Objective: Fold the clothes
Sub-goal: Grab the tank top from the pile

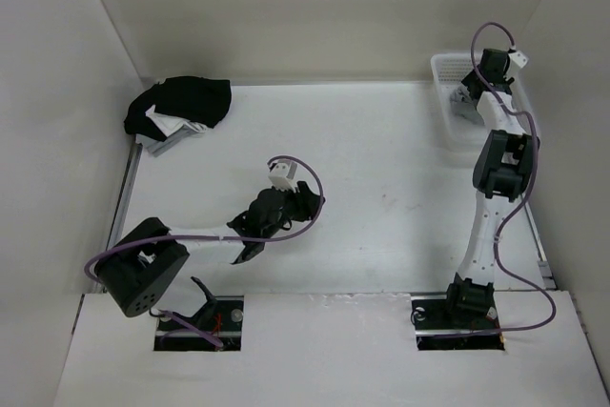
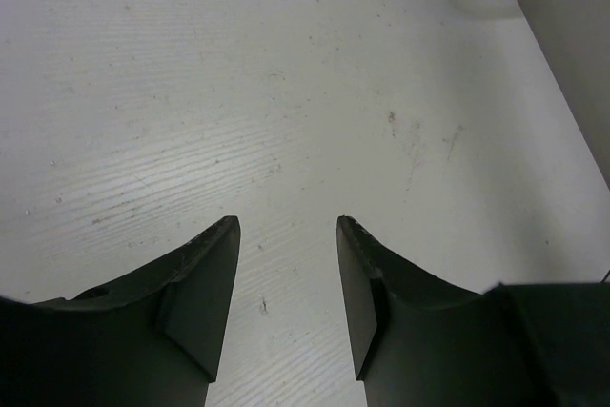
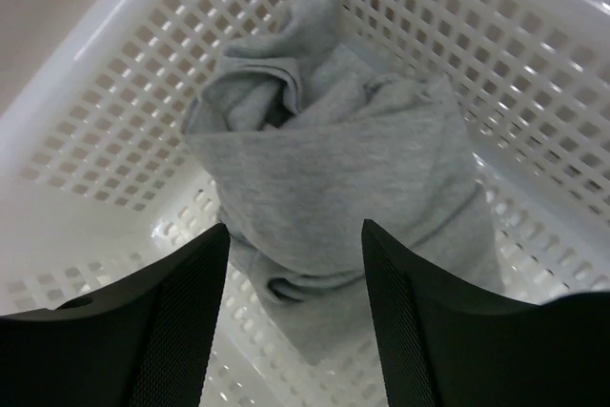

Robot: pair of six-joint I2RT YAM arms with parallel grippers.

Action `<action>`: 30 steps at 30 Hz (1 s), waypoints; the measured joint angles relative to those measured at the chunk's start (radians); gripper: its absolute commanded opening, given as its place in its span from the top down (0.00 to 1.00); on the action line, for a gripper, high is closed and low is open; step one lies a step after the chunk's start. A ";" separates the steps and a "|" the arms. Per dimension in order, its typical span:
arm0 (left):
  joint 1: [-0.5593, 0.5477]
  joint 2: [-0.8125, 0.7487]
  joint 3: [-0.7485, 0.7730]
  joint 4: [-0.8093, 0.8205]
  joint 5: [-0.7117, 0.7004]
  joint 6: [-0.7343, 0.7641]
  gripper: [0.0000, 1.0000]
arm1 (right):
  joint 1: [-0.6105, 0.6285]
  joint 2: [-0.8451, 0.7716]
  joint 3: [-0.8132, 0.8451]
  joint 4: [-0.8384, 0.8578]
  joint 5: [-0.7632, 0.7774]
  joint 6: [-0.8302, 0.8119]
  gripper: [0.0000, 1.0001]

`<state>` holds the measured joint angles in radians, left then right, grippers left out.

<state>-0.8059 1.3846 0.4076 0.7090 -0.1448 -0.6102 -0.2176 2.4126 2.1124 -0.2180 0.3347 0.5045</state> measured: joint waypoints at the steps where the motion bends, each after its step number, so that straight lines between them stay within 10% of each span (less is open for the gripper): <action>1: 0.000 0.005 0.000 0.000 0.004 -0.002 0.56 | 0.000 0.022 0.041 -0.011 -0.003 -0.004 0.41; 8: 0.007 0.010 0.000 0.021 0.018 -0.010 0.56 | 0.002 0.090 0.133 -0.051 -0.013 -0.006 0.70; 14: 0.014 0.012 0.000 0.023 0.019 -0.014 0.56 | 0.002 0.110 0.158 -0.064 -0.014 0.006 0.44; 20: 0.029 0.013 0.000 0.024 0.022 -0.019 0.56 | 0.000 0.117 0.177 -0.066 -0.026 0.013 0.94; 30: 0.043 0.026 -0.001 0.049 0.023 -0.023 0.57 | 0.013 -0.124 -0.215 0.148 -0.027 0.045 1.00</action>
<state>-0.7631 1.4105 0.4068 0.7582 -0.1219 -0.6331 -0.2047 2.2890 1.8977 -0.0700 0.3073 0.5499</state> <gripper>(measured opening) 0.436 0.005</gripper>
